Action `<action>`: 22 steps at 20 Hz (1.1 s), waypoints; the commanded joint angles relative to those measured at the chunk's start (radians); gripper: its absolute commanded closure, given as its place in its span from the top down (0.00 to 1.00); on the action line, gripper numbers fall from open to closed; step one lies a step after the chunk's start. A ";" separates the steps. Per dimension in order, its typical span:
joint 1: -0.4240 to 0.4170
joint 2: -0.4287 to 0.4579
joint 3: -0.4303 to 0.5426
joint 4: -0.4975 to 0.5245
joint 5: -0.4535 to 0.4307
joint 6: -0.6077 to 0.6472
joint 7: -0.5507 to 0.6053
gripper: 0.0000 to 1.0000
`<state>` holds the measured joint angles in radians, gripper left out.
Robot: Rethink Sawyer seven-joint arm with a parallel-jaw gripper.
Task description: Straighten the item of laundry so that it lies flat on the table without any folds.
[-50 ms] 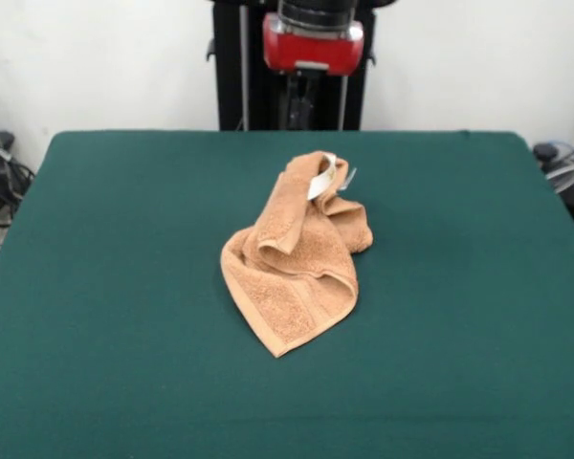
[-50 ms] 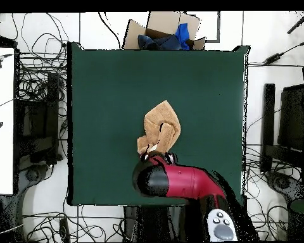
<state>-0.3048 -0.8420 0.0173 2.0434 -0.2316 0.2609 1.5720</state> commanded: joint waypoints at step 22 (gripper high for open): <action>0.066 0.182 0.006 -0.144 0.053 -0.099 0.185 0.00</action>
<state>-0.2381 -0.6876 0.0137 1.9434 -0.2152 0.1966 1.5720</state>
